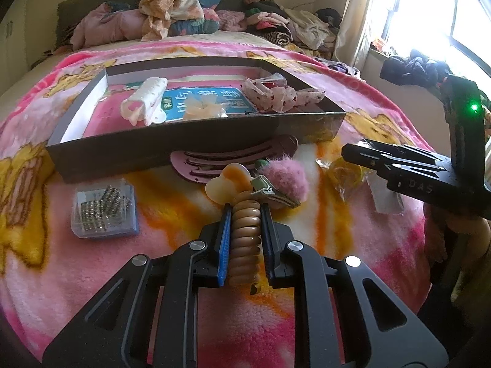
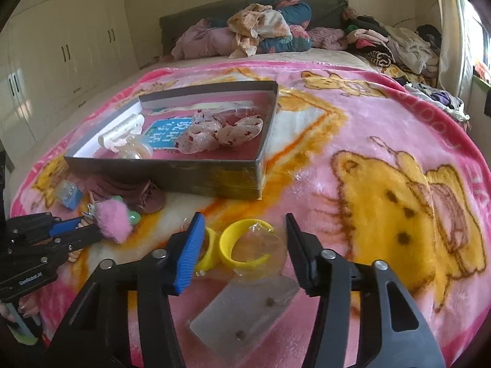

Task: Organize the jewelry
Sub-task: 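Grasp the bagged yellow bangles with the right tool while the left tool lifts the hair tie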

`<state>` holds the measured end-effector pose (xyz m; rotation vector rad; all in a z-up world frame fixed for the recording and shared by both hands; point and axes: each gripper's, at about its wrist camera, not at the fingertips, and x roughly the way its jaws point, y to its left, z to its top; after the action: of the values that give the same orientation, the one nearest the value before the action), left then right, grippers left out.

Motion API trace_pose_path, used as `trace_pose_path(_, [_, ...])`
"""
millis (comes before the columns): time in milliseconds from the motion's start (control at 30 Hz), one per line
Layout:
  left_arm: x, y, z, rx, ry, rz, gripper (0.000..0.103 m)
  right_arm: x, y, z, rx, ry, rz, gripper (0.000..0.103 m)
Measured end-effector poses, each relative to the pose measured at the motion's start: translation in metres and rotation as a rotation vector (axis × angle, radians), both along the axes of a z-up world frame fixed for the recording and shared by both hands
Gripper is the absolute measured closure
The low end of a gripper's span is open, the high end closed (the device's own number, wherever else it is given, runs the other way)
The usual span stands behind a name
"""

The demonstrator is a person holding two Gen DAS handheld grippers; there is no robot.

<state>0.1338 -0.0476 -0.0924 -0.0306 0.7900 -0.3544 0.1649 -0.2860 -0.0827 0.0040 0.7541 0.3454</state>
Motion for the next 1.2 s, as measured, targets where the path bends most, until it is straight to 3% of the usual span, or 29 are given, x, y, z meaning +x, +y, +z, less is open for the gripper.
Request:
trace_pose_path(400, [-0.004,0.008,0.015,-0.008,-0.03,0.032,0.092,-0.025,0.015,0.014,0.042,-0.043,0.062,0.069])
trace_pose_path(767, [-0.003,0.019,0.023,-0.023,-0.045,0.056,0.092,-0.036,0.017,0.025,0.114,-0.056,0.058,0.092])
trace_pose_path(1200, [-0.007,0.032,0.039,-0.051,-0.08,0.074,0.092,-0.043,0.015,0.049,0.151,-0.097,0.055,0.098])
